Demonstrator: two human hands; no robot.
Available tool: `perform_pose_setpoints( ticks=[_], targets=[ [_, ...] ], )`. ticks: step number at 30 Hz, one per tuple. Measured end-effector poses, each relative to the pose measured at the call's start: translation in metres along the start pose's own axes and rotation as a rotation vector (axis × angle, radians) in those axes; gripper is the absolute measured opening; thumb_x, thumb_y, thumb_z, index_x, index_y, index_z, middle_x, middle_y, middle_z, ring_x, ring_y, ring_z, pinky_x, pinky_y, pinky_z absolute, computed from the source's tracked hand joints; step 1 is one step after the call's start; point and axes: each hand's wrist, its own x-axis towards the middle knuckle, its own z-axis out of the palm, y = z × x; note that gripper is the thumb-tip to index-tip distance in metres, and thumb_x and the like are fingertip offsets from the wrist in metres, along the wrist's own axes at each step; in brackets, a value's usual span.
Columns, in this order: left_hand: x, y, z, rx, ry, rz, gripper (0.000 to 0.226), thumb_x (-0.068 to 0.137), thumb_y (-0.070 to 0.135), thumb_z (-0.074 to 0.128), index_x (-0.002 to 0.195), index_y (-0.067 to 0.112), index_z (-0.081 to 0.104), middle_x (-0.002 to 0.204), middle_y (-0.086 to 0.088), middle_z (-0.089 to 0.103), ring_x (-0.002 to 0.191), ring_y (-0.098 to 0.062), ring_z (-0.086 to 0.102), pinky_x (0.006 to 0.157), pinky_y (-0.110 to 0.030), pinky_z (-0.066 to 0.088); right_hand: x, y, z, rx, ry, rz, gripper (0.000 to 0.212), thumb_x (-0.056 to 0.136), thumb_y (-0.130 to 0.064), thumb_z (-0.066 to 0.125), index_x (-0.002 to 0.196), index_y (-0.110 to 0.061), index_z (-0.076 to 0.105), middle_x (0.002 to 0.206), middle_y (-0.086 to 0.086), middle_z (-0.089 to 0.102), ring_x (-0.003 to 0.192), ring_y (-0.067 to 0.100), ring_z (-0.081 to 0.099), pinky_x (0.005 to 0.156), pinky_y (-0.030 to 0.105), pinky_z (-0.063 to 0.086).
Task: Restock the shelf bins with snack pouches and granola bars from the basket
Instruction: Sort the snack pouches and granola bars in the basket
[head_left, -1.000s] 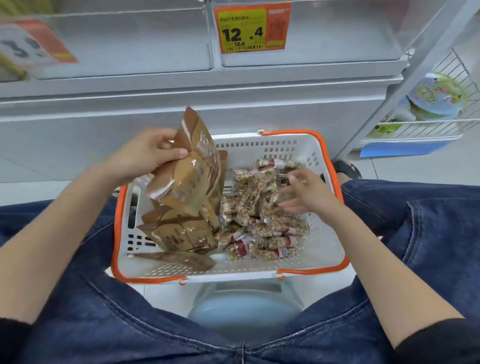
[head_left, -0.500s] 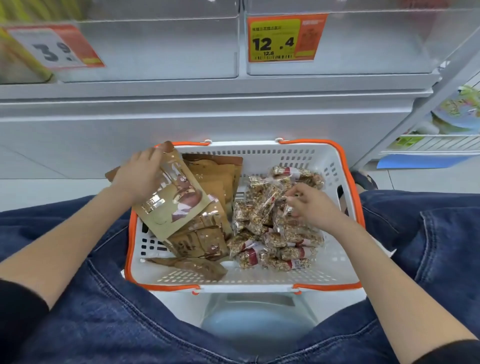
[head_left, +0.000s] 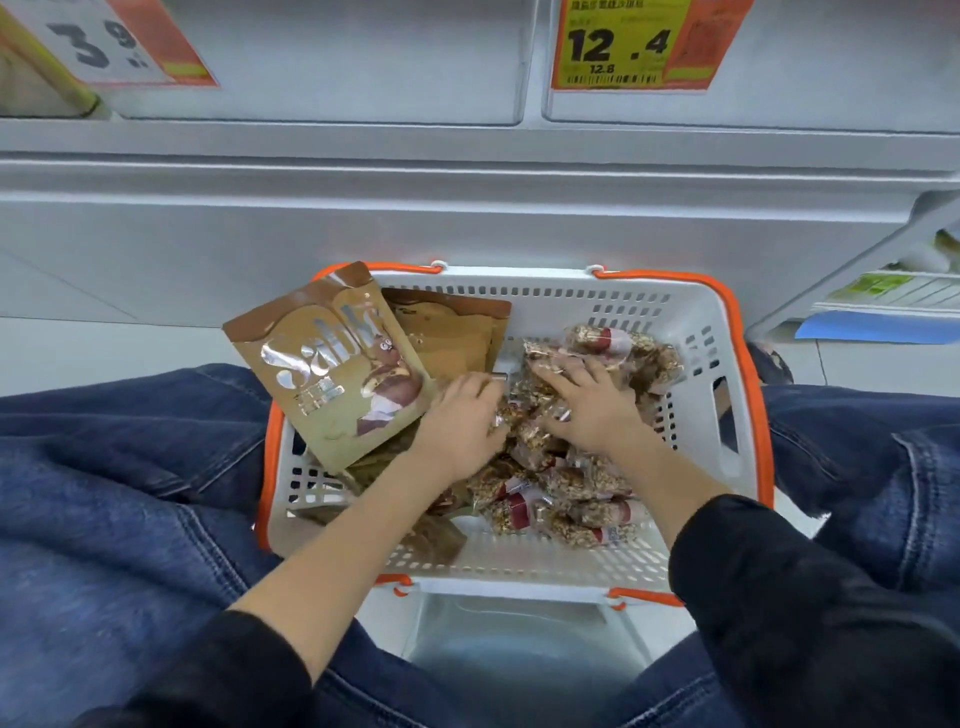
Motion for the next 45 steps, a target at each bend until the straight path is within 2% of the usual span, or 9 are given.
perform_pose_setpoints(
  ticks=[8, 12, 14, 18, 21, 29, 34, 40, 45],
  targets=[
    [0.047, 0.026, 0.033, -0.196, -0.467, -0.194, 0.102, 0.077, 0.050, 0.069, 0.149, 0.010, 0.009, 0.152, -0.021, 0.021, 0.138, -0.039, 0.020, 0.111, -0.047, 0.027, -0.072, 0.024, 0.026, 0.018, -0.130, 0.032, 0.053, 0.090, -0.062, 0.039, 0.139, -0.042, 0.037, 0.143, -0.008, 0.043, 0.129, 0.024, 0.041, 0.106, 0.048, 0.031],
    [0.043, 0.034, 0.047, -0.337, -0.563, -0.143, 0.078, 0.082, 0.043, 0.065, 0.146, 0.024, 0.026, 0.144, -0.010, 0.033, 0.132, -0.037, 0.026, 0.105, -0.041, 0.028, -0.053, 0.024, -0.003, 0.266, 0.338, 0.149, 0.034, 0.096, -0.048, 0.041, 0.113, -0.027, 0.062, 0.080, -0.004, 0.066, 0.071, 0.014, 0.061, 0.058, 0.024, 0.041],
    [0.032, 0.044, 0.049, -0.432, -0.580, -0.047, 0.061, 0.085, 0.030, 0.062, 0.140, 0.034, 0.035, 0.141, -0.005, 0.033, 0.128, -0.036, 0.023, 0.102, -0.040, 0.025, -0.024, 0.033, -0.018, 0.321, 0.574, 0.167, 0.033, 0.094, -0.042, 0.048, 0.117, -0.022, 0.059, 0.095, 0.001, 0.067, 0.090, 0.022, 0.061, 0.071, 0.031, 0.048],
    [0.023, 0.045, 0.053, -0.544, -0.628, 0.045, 0.057, 0.083, 0.020, 0.063, 0.133, 0.042, 0.044, 0.140, 0.000, 0.036, 0.126, -0.030, 0.022, 0.108, -0.045, 0.025, 0.026, 0.041, -0.019, 0.204, 0.146, -0.052, 0.068, 0.082, -0.061, 0.056, 0.142, -0.038, 0.032, 0.158, 0.002, 0.016, 0.145, 0.032, 0.008, 0.112, 0.057, 0.023],
    [0.019, 0.023, 0.047, -0.811, -0.536, -0.023, 0.051, 0.082, 0.007, 0.067, 0.126, 0.032, 0.058, 0.144, 0.002, 0.042, 0.134, -0.019, 0.033, 0.111, -0.034, 0.027, 0.009, 0.043, 0.019, 0.078, -0.044, -0.133, 0.072, 0.081, -0.062, 0.058, 0.142, -0.055, 0.020, 0.150, -0.011, -0.038, 0.138, 0.022, -0.036, 0.108, 0.066, 0.015],
    [0.017, 0.028, 0.034, -0.764, -0.540, -0.047, 0.047, 0.083, 0.000, 0.062, 0.123, 0.026, 0.060, 0.136, 0.004, 0.050, 0.100, -0.017, 0.059, 0.083, -0.031, 0.048, -0.031, 0.030, 0.020, 0.052, -0.263, -0.097, 0.084, 0.075, -0.084, 0.037, 0.145, -0.054, 0.001, 0.158, -0.015, -0.016, 0.144, 0.027, -0.019, 0.109, 0.070, -0.005],
    [0.012, 0.023, 0.018, -0.651, -0.285, -0.179, 0.023, 0.088, 0.002, 0.052, 0.090, 0.020, 0.067, 0.099, 0.009, 0.060, 0.071, -0.011, 0.058, 0.059, -0.020, 0.047, -0.074, 0.015, 0.030, -0.426, -0.151, -0.596, 0.090, 0.076, -0.076, 0.029, 0.151, -0.036, -0.001, 0.157, -0.005, -0.014, 0.143, 0.032, -0.022, 0.097, 0.074, -0.021],
    [-0.010, 0.019, 0.015, -0.618, -0.145, -0.155, 0.018, 0.085, -0.002, 0.053, 0.092, 0.011, 0.065, 0.119, -0.007, 0.061, 0.113, -0.021, 0.054, 0.092, -0.028, 0.041, -0.038, -0.002, 0.010, -0.524, -0.041, -0.406, 0.067, 0.092, -0.039, 0.053, 0.146, -0.041, 0.013, 0.151, 0.011, 0.029, 0.126, 0.038, 0.041, 0.101, 0.056, 0.033],
    [-0.013, 0.018, 0.014, -0.556, -0.085, -0.152, 0.020, 0.084, 0.000, 0.055, 0.097, 0.010, 0.066, 0.121, -0.008, 0.060, 0.112, -0.022, 0.054, 0.090, -0.026, 0.041, -0.017, 0.007, 0.005, -0.498, -0.044, -0.367, 0.073, 0.089, -0.048, 0.056, 0.147, -0.043, 0.012, 0.137, 0.006, 0.042, 0.111, 0.033, 0.050, 0.085, 0.044, 0.043]
  ],
)
